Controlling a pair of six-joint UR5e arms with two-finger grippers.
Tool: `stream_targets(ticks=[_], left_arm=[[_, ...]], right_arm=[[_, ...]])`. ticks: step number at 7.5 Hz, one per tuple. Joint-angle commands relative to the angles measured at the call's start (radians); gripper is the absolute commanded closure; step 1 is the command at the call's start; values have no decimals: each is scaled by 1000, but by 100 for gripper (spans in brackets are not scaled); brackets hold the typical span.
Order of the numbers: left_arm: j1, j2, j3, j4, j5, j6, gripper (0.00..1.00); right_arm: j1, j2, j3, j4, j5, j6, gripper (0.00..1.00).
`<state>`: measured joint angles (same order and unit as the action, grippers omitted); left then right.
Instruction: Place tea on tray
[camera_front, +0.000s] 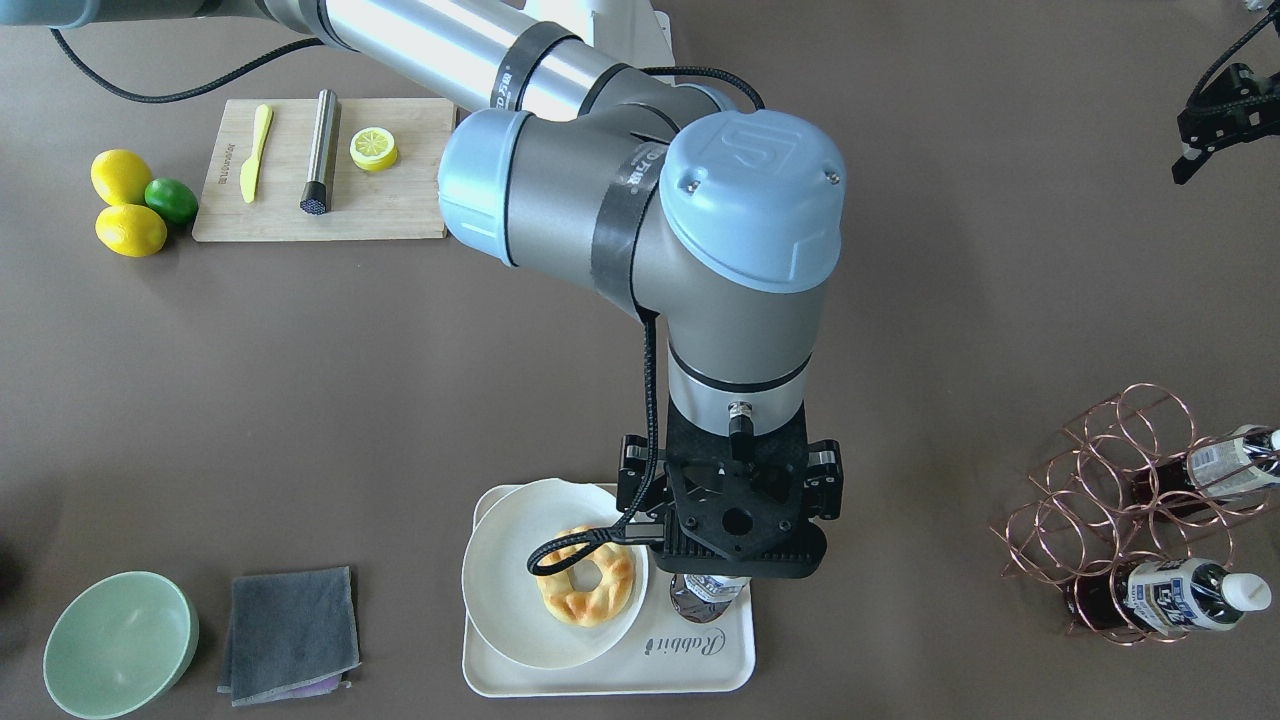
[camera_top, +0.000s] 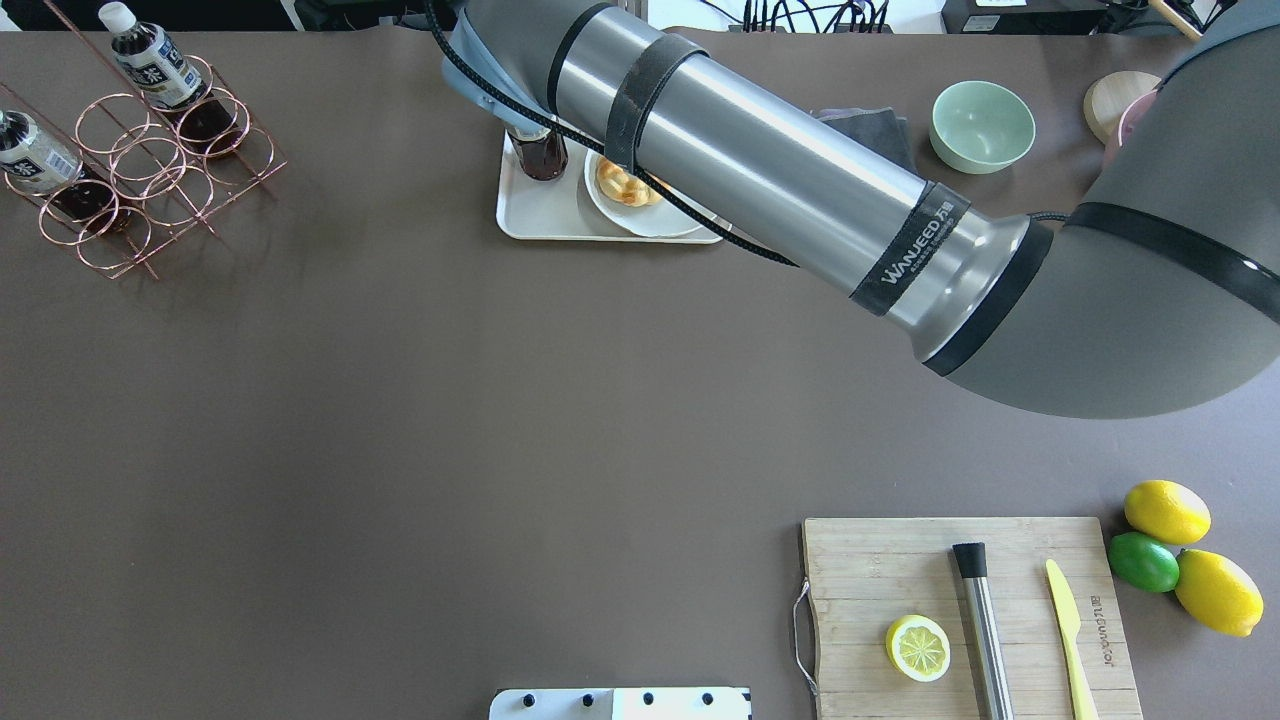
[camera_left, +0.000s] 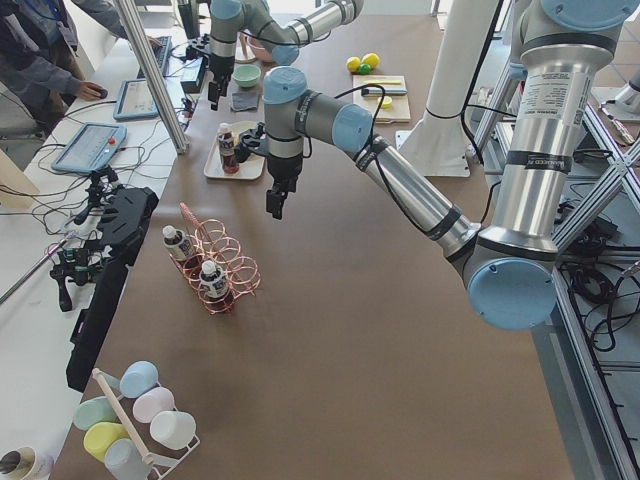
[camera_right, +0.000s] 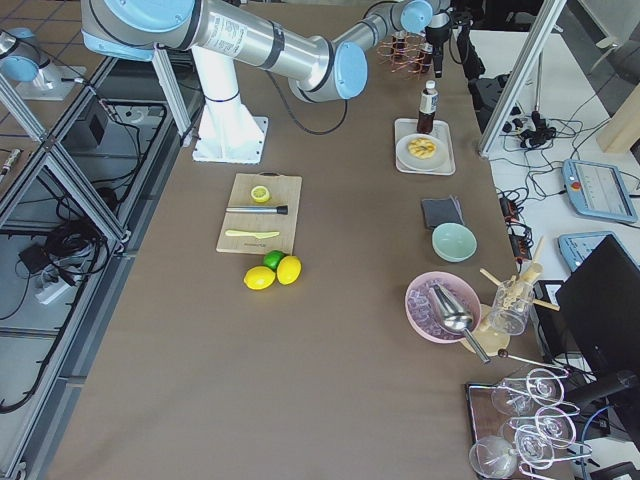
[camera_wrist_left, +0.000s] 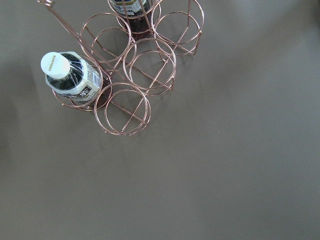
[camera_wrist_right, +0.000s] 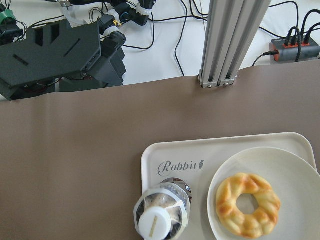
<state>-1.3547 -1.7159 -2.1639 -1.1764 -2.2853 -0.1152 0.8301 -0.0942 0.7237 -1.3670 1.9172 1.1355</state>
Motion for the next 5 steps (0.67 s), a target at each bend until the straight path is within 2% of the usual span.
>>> stream_targets(ticks=[1, 2, 3, 4, 5], left_arm=[[-10, 1, 7, 4, 1, 5, 3], [-27, 2, 30, 4, 6, 32, 3], [-74, 4, 65, 4, 1, 123, 3], [-134, 43, 91, 1, 0, 217, 3], [-180, 86, 91, -3, -2, 286, 3]], right_arm=[[82, -175, 352, -293, 150, -203, 0], [110, -360, 605, -410, 166, -321, 0], [145, -504, 787, -482, 174, -412, 0], [187, -642, 947, -545, 180, -547, 0], [243, -779, 1065, -572, 198, -674, 0]])
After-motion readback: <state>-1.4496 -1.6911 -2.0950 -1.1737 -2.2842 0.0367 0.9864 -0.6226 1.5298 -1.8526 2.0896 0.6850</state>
